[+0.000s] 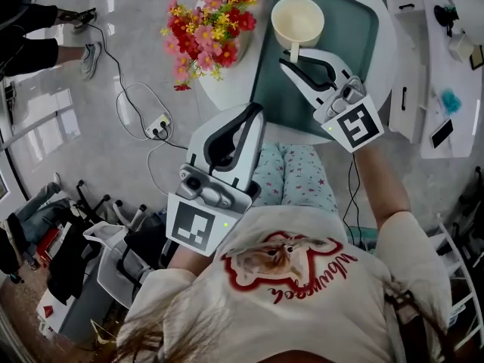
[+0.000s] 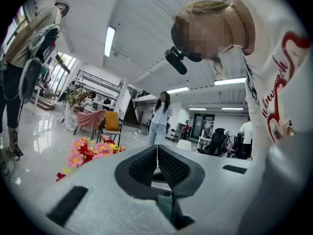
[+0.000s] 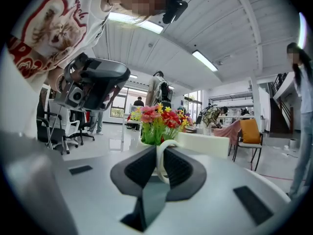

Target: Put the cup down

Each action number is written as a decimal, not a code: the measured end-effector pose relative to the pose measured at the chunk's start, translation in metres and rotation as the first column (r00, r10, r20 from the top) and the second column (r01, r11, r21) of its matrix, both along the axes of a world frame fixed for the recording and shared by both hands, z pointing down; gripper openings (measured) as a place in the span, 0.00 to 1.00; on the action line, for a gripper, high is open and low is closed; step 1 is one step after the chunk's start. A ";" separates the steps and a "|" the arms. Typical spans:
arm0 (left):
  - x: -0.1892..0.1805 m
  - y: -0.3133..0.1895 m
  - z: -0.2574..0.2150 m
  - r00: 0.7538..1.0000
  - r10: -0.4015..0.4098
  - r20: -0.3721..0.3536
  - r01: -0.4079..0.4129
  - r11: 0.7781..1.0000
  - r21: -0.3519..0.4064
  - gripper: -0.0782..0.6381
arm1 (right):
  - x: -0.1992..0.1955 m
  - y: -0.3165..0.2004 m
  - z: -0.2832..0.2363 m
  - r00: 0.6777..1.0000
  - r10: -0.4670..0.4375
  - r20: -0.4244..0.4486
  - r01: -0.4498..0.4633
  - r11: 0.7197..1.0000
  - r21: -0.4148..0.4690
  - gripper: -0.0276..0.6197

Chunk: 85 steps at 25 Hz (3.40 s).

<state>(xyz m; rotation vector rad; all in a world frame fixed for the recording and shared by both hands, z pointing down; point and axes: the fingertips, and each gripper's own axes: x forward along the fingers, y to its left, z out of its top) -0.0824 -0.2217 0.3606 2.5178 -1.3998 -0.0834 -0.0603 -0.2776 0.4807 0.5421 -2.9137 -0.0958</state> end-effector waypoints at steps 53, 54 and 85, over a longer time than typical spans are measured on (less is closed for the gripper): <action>0.015 -0.003 -0.019 0.999 0.049 0.013 -0.049 0.998 0.026 0.13 | 0.013 -0.004 0.050 0.993 0.113 -0.028 -0.116 0.940 -0.322 0.13; 0.015 -0.003 -0.020 0.999 0.049 0.013 -0.049 0.998 0.028 0.13 | 0.013 -0.004 0.049 0.993 0.117 -0.026 -0.119 0.937 -0.329 0.13; 0.035 -0.004 -0.040 0.996 0.081 0.028 -0.082 0.994 0.066 0.13 | 0.062 -0.002 0.013 0.965 0.262 0.020 -0.243 0.917 -0.318 0.13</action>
